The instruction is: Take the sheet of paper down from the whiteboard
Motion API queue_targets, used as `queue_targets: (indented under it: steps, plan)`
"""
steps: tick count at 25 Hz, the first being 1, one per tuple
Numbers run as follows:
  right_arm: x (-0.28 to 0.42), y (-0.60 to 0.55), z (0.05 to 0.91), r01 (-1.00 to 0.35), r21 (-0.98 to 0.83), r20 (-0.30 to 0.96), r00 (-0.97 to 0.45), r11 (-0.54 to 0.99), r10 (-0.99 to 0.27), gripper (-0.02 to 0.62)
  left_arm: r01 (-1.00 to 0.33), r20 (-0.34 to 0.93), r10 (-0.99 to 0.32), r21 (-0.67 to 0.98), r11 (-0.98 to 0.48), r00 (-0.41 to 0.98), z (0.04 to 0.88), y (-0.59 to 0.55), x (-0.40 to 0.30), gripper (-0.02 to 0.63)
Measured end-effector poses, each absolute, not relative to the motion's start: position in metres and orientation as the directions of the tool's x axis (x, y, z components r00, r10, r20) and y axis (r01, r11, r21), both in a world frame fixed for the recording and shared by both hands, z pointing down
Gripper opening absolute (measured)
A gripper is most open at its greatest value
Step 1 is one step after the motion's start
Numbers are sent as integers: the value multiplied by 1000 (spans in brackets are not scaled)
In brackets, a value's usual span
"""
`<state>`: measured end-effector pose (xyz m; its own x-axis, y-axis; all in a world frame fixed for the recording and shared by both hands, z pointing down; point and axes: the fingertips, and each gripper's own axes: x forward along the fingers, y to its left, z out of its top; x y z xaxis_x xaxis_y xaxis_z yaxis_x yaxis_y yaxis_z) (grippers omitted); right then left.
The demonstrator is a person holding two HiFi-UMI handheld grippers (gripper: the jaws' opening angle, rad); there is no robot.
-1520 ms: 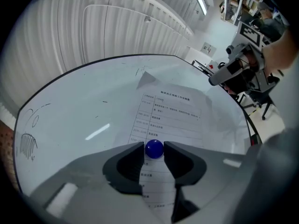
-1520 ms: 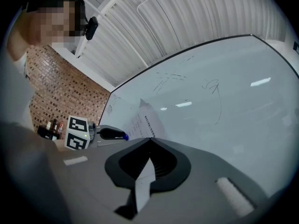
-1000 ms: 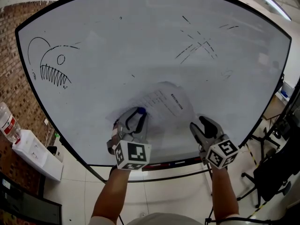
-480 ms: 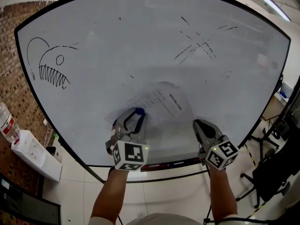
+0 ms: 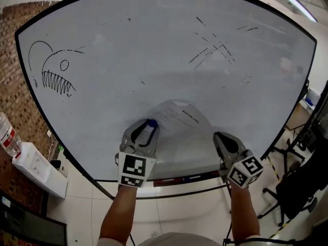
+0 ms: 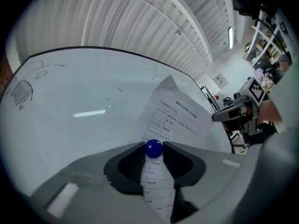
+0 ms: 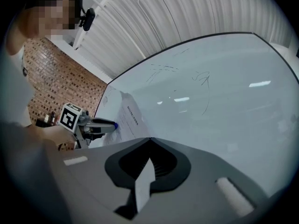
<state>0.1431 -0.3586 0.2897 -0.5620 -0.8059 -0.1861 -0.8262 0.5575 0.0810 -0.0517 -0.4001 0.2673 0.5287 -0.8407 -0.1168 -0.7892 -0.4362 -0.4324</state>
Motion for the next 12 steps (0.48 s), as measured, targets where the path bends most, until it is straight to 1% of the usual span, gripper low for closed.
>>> queue_targets:
  steps: [3, 6, 12]
  plan:
    - [149, -355, 301, -837, 64, -159, -545, 543, -823, 8, -799, -106, -837, -384, -464, 537, 280, -394, -58, 129]
    - [156, -347, 315, -845, 58, -129, -534, 531, -836, 8, -817, -92, -838, -302, -492, 538, 299, -388, -71, 129]
    - [183, -330, 354, -868, 33, -56, -497, 496, -866, 8, -839, -26, -846, -150, -523, 532, 353, -374, -95, 129]
